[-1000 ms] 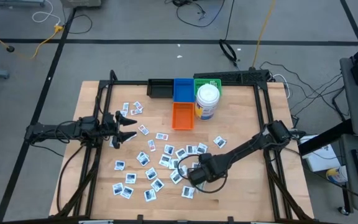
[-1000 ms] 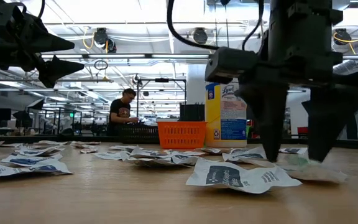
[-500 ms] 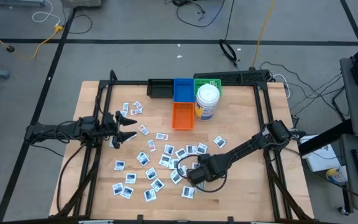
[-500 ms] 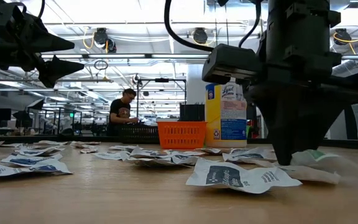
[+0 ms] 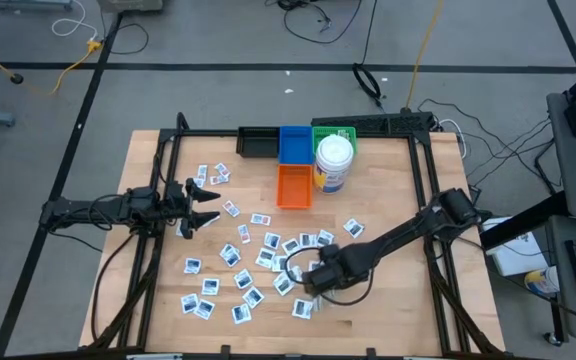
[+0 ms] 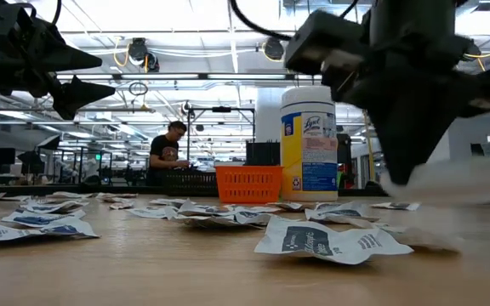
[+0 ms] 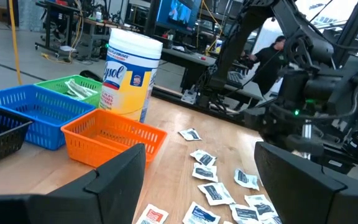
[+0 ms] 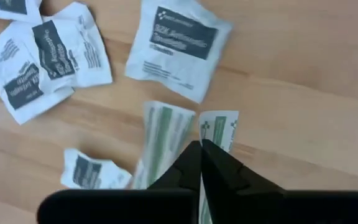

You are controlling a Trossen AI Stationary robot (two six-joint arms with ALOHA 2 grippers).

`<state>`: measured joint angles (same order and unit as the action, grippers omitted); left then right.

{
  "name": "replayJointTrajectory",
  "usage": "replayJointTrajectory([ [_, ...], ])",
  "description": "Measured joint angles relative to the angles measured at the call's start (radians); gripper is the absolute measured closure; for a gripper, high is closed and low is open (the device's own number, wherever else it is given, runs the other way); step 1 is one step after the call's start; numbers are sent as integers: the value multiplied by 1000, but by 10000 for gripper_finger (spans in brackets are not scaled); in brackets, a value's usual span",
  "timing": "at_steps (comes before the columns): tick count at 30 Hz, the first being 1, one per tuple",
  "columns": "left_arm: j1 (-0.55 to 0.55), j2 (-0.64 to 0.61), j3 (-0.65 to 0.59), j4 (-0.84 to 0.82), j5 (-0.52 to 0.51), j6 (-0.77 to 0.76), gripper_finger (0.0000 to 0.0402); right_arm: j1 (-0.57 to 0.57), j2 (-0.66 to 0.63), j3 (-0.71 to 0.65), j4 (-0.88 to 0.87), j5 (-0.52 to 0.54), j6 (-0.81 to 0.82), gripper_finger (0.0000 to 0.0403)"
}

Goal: Pick & Place First Aid Supplies
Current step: Put the green bandage pack into the green bin

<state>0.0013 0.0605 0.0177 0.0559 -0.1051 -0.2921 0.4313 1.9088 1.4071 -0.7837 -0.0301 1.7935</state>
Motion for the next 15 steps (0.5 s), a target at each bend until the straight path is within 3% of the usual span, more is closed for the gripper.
replayJointTrajectory([
  [15, 0, 0, 0, 0, 0, 0, 96, 0, -245, 0, -367, 12, -239, 402],
])
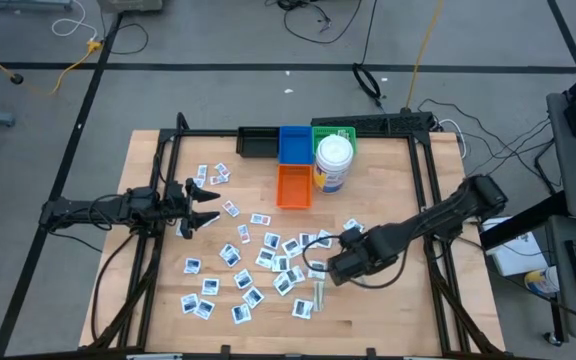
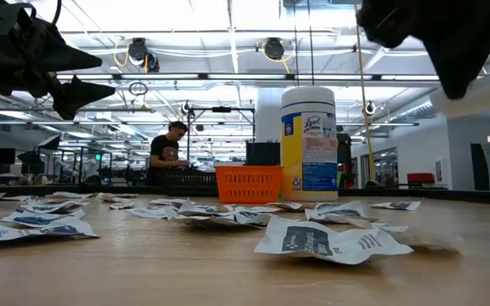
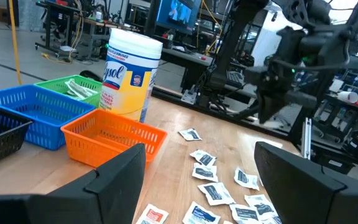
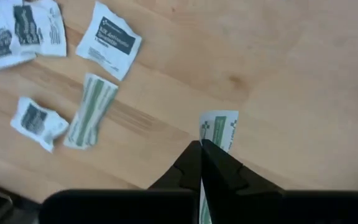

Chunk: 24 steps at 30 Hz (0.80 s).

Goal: Pick & Place First Aid Supplies
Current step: Put the green bandage pack into the green bin

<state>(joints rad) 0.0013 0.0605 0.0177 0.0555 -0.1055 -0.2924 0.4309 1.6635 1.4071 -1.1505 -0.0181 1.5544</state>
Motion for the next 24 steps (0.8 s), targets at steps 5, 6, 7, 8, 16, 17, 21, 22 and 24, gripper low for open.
replayJointTrajectory([
  [5, 0, 0, 0, 0, 0, 0, 96, 0, -61, 0, -56, 22, -94, 402],
  [6, 0, 0, 0, 0, 0, 0, 96, 0, -71, 0, -62, 23, -119, 402],
  [7, 0, 0, 0, 0, 0, 0, 96, -3, -78, 1, -69, 24, -145, 402],
  [8, 0, 0, 0, 0, 0, 0, 96, -8, -85, 0, -77, 23, -176, 402],
  [16, 0, 0, 0, 0, 0, 0, 96, -125, -240, -144, -84, 23, -335, 402],
  [17, 0, 0, 0, 0, 0, 0, 96, -145, -262, -168, -84, 22, -352, 402],
  [21, 0, 0, 0, 0, 0, 0, 96, -245, -359, -264, -80, 22, -413, 402],
  [22, 0, 0, 0, 0, 0, 0, 96, -273, -382, -288, -81, 22, -424, 402],
  [24, 0, 0, 0, 0, 0, 0, 96, -333, -423, -331, -83, 22, -452, 402],
])
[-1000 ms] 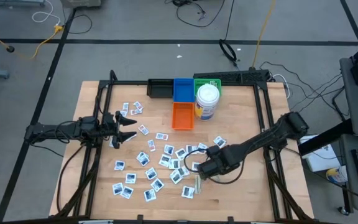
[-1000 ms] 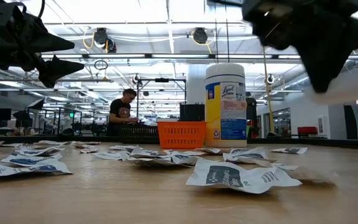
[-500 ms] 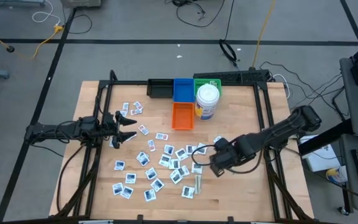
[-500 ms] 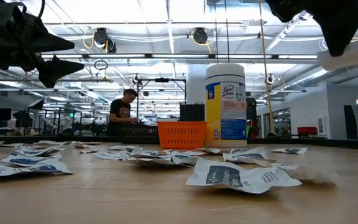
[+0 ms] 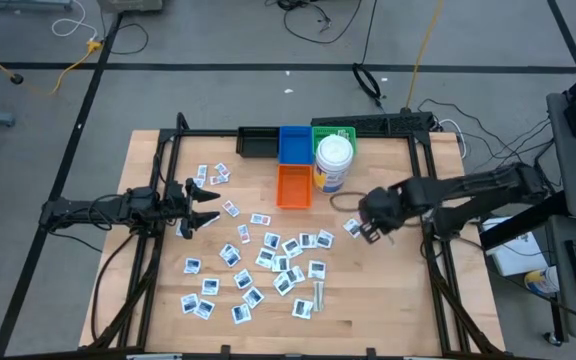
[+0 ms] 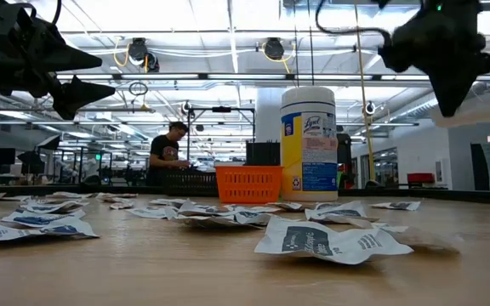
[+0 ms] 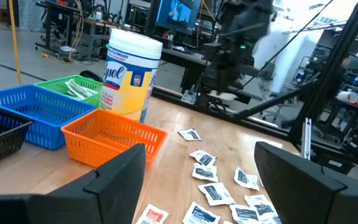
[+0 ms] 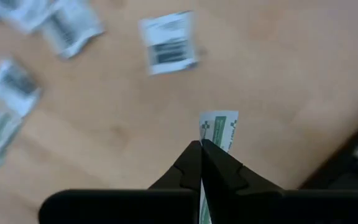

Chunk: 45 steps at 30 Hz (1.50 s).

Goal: Pick & Place First Aid Supplies
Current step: Put the green bandage pack into the green bin

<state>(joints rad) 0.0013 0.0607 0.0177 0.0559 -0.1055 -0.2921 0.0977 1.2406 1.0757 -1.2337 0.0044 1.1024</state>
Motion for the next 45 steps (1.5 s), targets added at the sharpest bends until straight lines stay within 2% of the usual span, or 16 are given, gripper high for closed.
replayJointTrajectory([
  [10, 0, 0, 0, 0, 0, 0, 96, -353, -120, -134, 1, -1, -185, 403],
  [19, 0, 0, 0, 0, 0, 0, 96, -701, -116, -140, 24, -3, -343, 403],
  [25, 0, 0, 0, 0, 0, 0, 96, -873, -87, -140, 70, -5, -393, 403],
  [35, 0, 0, 0, 0, 0, 0, 96, -1067, 32, -124, 122, -8, -465, 403],
  [45, 0, 0, 0, 0, 0, 0, 96, -1119, 324, 159, 172, -10, -572, 403],
])
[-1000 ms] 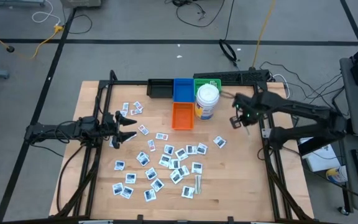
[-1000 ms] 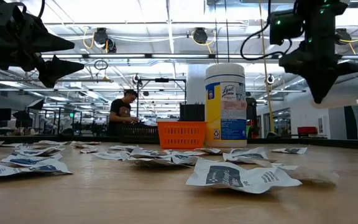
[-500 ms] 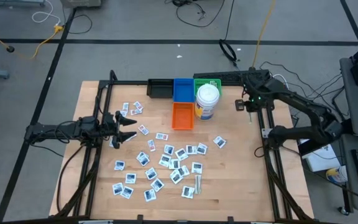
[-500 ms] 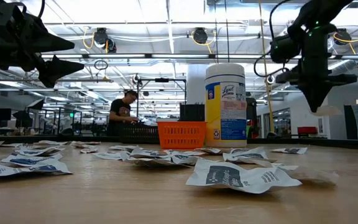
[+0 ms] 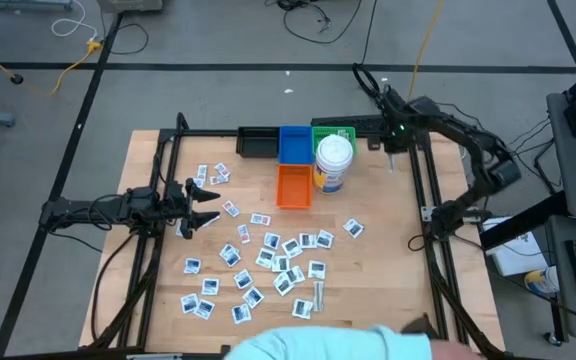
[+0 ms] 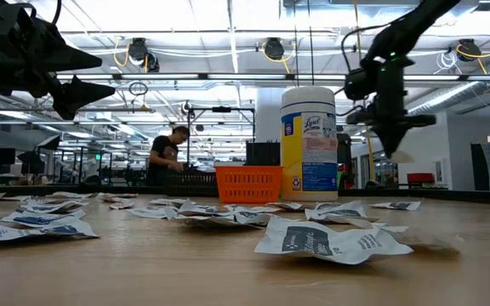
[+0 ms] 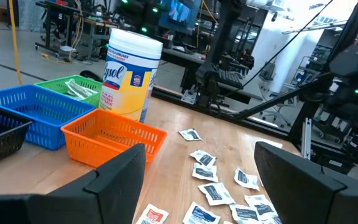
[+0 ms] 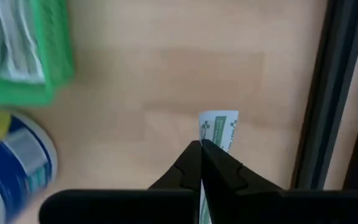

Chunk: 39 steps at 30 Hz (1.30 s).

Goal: Pick & Place First Aid Supplies
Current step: Put the green bandage pack into the green bin

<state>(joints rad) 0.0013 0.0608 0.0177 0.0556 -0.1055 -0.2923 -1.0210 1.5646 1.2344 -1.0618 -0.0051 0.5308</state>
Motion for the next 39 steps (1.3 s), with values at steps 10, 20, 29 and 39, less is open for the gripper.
replayJointTrajectory([
  [10, 0, 0, 0, 0, 0, 0, 96, 13, 284, 367, 15, -86, -54, 403],
  [20, 0, 0, 0, 0, 0, 0, 96, 64, 425, 529, 27, -105, -72, 403],
  [29, 0, 0, 0, 0, 0, 0, 96, 114, 498, 526, 56, -105, -83, 403],
  [39, 0, 0, 0, 0, 0, 0, 96, 118, 497, 526, 99, -141, -107, 375],
])
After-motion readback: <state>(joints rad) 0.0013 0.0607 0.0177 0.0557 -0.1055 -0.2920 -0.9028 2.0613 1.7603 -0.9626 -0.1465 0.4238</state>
